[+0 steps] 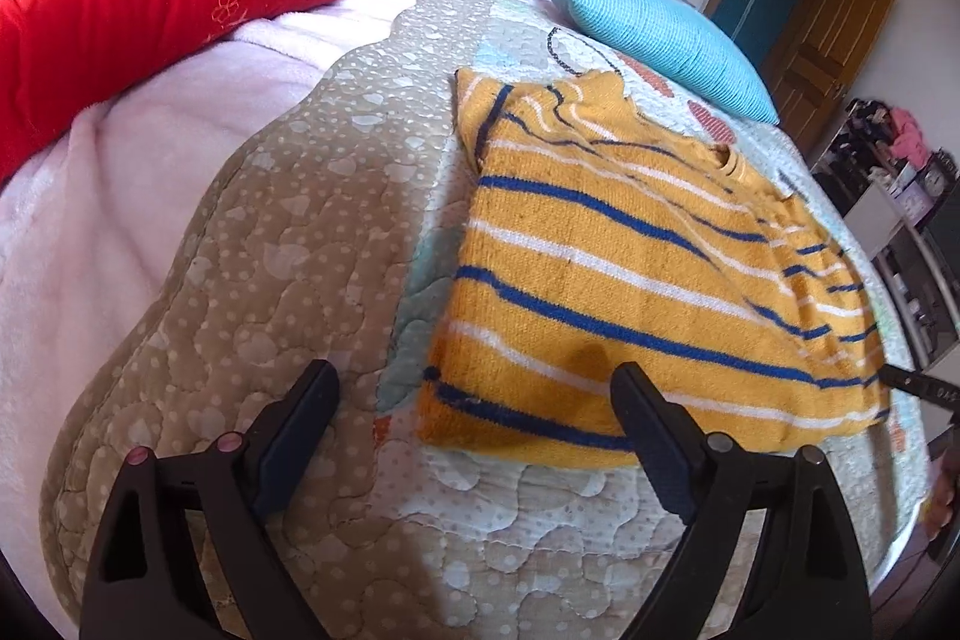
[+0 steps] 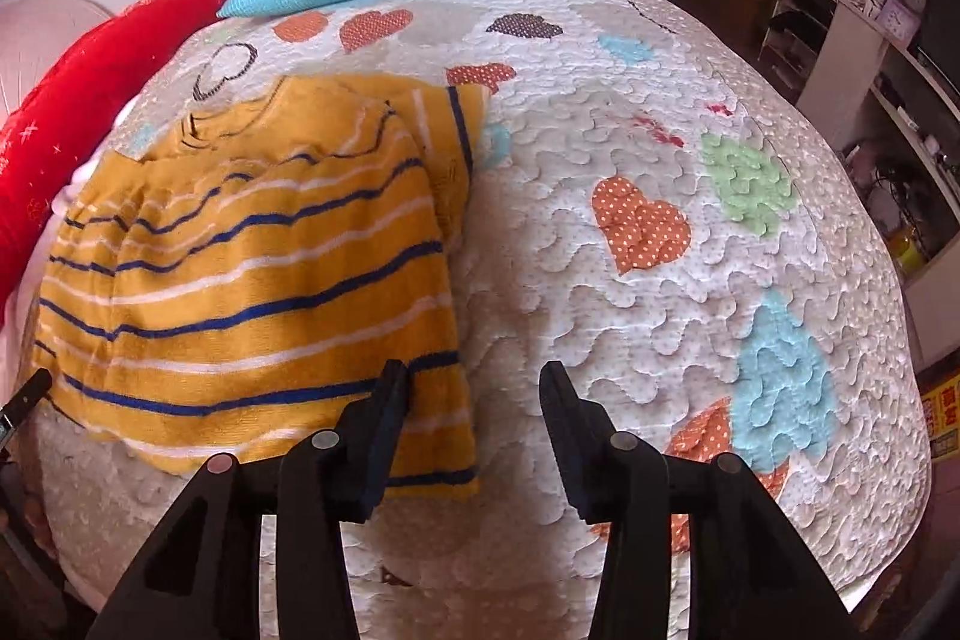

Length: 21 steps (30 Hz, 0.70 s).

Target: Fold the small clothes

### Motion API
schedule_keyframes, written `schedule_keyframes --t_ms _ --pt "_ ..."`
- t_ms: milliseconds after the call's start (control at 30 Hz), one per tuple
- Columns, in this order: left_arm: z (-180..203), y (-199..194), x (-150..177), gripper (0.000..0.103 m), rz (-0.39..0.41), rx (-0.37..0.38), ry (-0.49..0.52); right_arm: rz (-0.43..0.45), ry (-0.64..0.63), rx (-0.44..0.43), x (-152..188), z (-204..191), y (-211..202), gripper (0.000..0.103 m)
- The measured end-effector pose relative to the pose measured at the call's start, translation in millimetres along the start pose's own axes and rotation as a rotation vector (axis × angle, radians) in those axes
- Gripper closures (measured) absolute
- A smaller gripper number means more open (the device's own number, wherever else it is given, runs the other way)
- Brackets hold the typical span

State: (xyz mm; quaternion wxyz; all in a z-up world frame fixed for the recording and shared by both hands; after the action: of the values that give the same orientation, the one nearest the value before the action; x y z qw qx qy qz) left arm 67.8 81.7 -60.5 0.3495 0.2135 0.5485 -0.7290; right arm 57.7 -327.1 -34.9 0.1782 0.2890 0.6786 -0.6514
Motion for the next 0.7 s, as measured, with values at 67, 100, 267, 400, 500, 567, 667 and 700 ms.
schedule_keyframes --t_ms 67,100,267,400,500,567,667,700 --pt "-8 -2 -6 0.008 -0.004 0.080 -0.099 0.014 0.070 -0.037 5 5 -5 0.049" --pt "-11 -1 -9 0.008 -0.006 0.116 -0.153 0.015 0.096 -0.052 10 6 -6 0.048" --pt "-13 14 -32 0.008 -0.038 0.280 -0.308 0.003 0.212 -0.132 29 11 4 0.041" --pt "-7 27 -27 0.051 -0.069 0.186 -0.238 0.037 0.319 -0.191 24 9 10 0.034" --pt "-1 26 -21 0.093 -0.110 0.201 -0.193 0.026 0.316 -0.235 18 -5 16 0.074" --pt "-5 23 -23 0.093 -0.101 0.184 -0.195 -0.002 0.312 -0.235 14 -7 20 0.087" --pt "-13 20 -23 0.093 -0.096 0.144 -0.187 0.011 0.307 -0.120 11 10 20 0.090" --pt "-13 19 -23 0.093 -0.092 0.134 -0.173 0.022 0.286 -0.080 9 14 19 0.090"
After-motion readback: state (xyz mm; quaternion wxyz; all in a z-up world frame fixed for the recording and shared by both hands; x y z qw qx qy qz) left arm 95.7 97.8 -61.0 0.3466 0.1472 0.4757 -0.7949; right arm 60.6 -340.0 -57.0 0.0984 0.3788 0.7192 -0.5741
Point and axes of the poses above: each gripper's, at about its wrist camera, not at the fingertips, and y roughly the way its jaws point, z to its right, x to its underside, the point moved 8 cm from there along y, roughly the way its jaws point, and after that the axes turned 8 degrees about z, right-handed, at the moved point
